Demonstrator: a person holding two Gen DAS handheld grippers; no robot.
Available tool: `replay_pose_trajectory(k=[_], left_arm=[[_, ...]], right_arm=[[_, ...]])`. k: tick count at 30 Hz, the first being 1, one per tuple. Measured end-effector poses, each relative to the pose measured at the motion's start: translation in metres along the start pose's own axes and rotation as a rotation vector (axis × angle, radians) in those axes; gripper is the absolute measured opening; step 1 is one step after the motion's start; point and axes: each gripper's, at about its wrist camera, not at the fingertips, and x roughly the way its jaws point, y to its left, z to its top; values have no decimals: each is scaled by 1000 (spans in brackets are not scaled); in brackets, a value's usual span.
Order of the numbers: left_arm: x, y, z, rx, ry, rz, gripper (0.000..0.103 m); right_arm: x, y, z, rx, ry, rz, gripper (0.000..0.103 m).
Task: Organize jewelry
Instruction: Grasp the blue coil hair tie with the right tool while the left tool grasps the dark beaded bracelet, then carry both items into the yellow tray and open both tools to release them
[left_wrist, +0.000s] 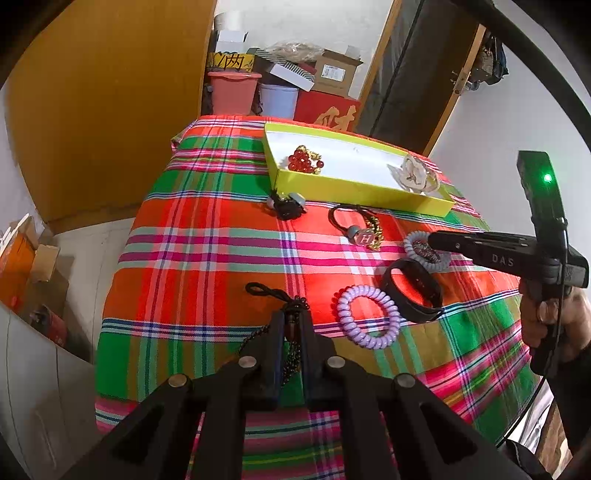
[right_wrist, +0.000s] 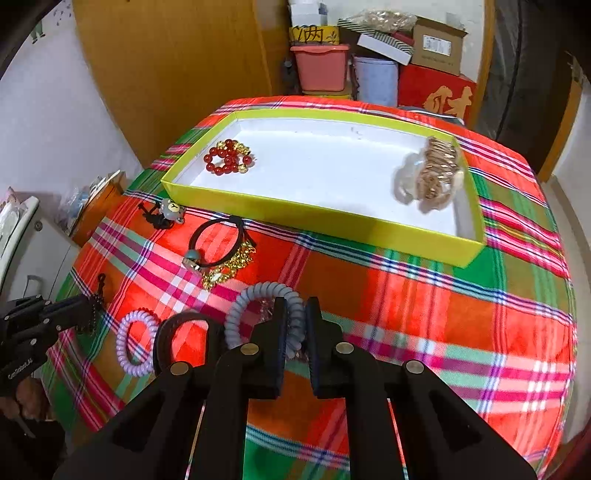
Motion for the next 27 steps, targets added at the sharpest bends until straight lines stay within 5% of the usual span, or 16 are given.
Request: replay_pose_trajectory(k=[27], left_arm=[[-63,-45,29,71,-121,-29,8]], right_arm=[[-117,-5,-23,58,-188,-58,10]])
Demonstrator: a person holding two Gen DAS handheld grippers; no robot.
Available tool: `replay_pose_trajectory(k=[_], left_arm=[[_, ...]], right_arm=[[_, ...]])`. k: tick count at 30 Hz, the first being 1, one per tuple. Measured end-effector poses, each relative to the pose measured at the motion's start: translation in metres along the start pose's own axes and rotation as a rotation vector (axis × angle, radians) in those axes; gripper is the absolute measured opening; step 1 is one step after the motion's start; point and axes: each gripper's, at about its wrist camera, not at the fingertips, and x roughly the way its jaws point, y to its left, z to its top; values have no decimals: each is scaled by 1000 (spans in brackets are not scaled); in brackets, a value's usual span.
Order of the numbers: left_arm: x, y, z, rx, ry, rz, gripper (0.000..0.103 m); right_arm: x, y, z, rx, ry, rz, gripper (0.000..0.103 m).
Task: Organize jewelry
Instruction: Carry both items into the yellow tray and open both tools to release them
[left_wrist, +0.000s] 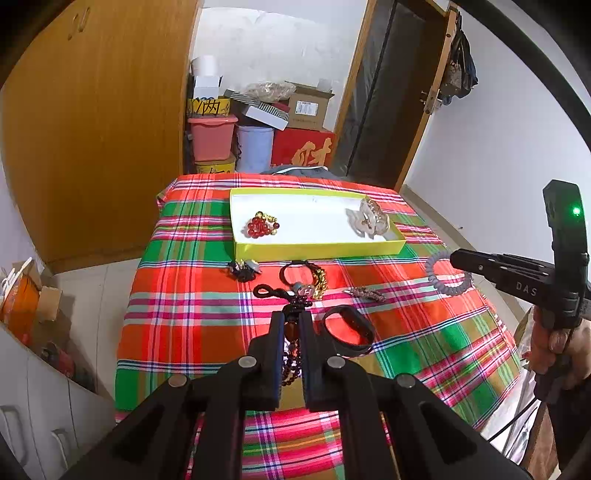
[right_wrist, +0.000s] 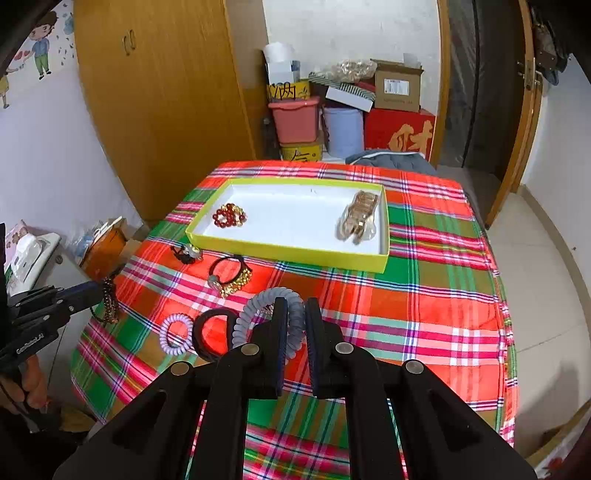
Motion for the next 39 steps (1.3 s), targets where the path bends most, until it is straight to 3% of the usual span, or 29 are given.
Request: replay_pose_trajectory(k=[16,25,39], left_arm=[[21,2,28,-12,-3,-30,8],[64,14,65,-1,-3,-36,8],[162,42,128,3,49,-4,8]], right_arm=[[4,3,16,10,-20,11,10],[47,-2,43,11,2,9,10],[135,-21,91,24,60,-15,10]])
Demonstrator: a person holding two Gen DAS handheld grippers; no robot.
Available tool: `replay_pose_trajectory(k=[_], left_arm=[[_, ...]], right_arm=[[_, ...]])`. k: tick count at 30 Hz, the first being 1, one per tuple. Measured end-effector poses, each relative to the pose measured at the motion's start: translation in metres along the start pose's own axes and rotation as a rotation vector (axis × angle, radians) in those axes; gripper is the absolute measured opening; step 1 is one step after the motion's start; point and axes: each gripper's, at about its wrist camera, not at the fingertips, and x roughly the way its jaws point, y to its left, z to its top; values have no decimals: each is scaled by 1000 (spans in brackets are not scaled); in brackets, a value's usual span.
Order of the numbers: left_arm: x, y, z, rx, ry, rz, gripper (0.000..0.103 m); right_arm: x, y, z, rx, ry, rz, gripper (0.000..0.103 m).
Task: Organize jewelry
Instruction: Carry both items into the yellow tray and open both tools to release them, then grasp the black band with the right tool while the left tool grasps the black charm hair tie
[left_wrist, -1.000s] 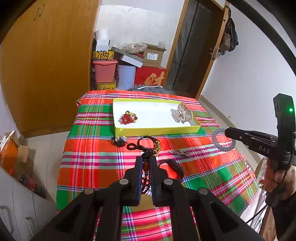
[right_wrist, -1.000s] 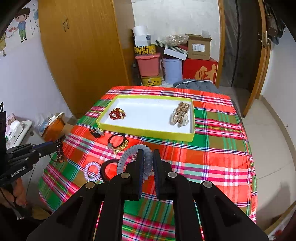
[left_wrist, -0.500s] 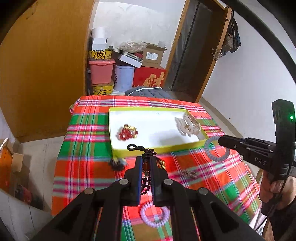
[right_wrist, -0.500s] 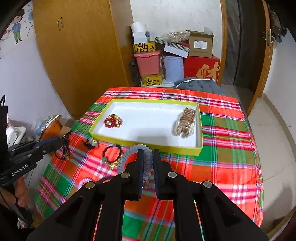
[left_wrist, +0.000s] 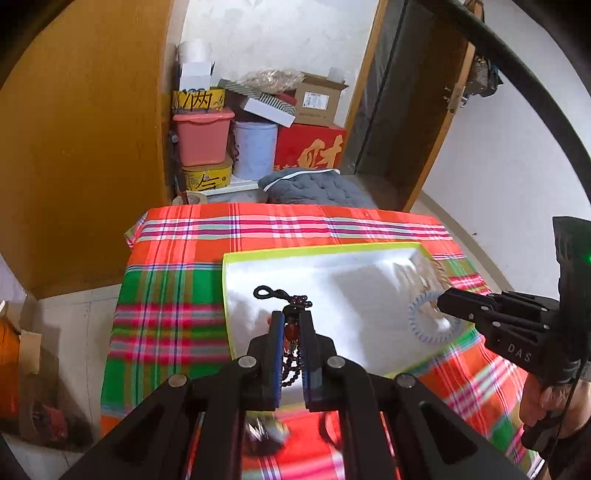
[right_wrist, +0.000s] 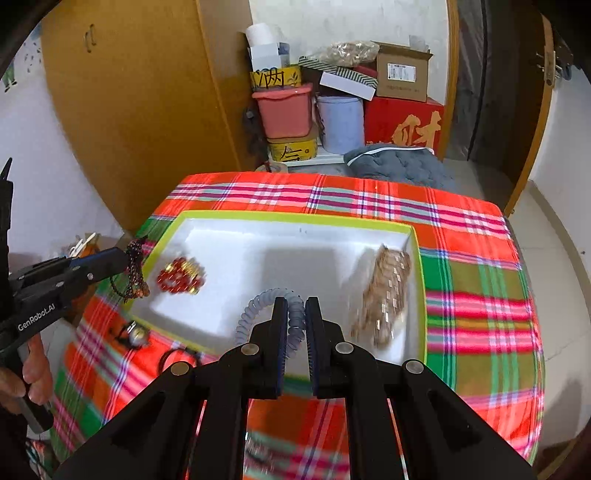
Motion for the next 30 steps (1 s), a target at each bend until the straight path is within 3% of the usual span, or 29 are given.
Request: replay_pose_trajectory(k=[10,20,24,30], left_arm=[[58,13,15,-10,48,19,8],[75,22,8,-32,79,56,8],[70,21,9,-40,85,61,8],[49,25,6,-80,68,38,8]], right_arm=[[64,-11,25,12,63,-20,10],[79,-3,27,-23,90,-43,11],[74,-3,26,-19,79,-30,33],[56,0,19,-13,58,-21,34]])
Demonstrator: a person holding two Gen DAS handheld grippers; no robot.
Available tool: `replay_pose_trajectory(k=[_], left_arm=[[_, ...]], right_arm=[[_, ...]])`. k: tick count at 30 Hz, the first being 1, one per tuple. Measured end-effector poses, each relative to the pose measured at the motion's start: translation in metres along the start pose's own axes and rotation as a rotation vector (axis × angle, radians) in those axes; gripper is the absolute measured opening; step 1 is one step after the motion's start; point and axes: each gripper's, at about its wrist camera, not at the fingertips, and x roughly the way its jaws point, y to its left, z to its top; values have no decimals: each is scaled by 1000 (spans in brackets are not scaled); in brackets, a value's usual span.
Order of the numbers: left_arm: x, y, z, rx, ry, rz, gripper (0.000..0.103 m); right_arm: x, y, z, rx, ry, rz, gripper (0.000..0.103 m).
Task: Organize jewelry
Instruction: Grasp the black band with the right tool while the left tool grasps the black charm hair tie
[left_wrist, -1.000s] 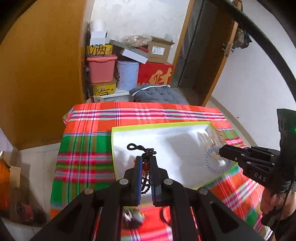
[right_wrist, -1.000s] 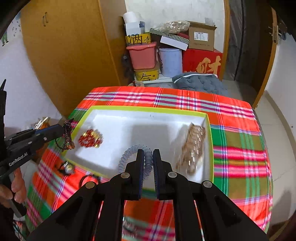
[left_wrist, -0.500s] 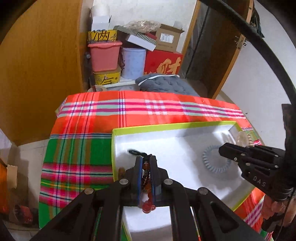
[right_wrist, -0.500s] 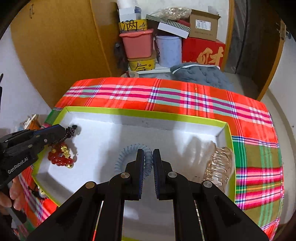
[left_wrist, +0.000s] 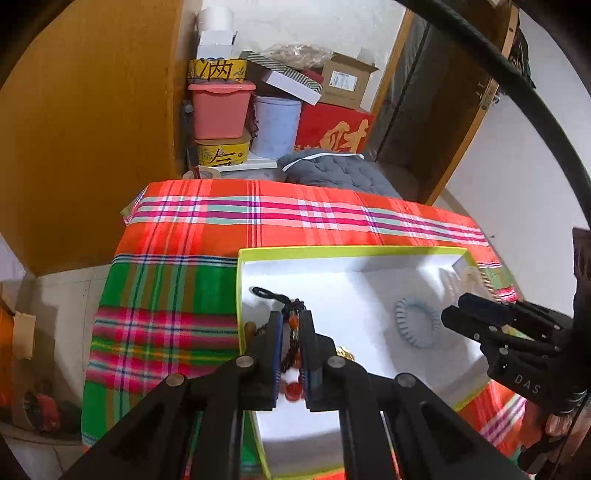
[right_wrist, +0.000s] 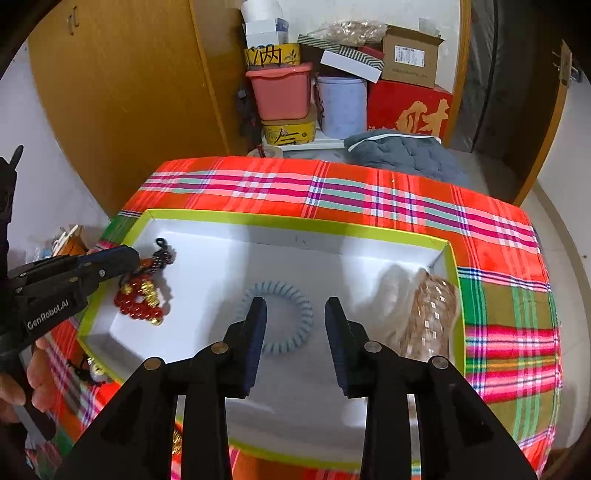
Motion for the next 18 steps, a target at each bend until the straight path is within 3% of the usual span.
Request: replay_pose_trajectory(k=[12,14,16,18], left_arm=[[-65,-1,-42,15,-13,14,8],[-75,-1,-52,12,-9,23,8],[-83,1,-60,-5,-2,22,8],[-93,5,-70,-20,-5,35,8]], right_arm=[[-65,0,-44,54,-50,56,34],[-80,-1,-53,63,-75,64,37],[-92,0,-63,59,-94,80,49],[-103,3,-73,43,-102,89,50]])
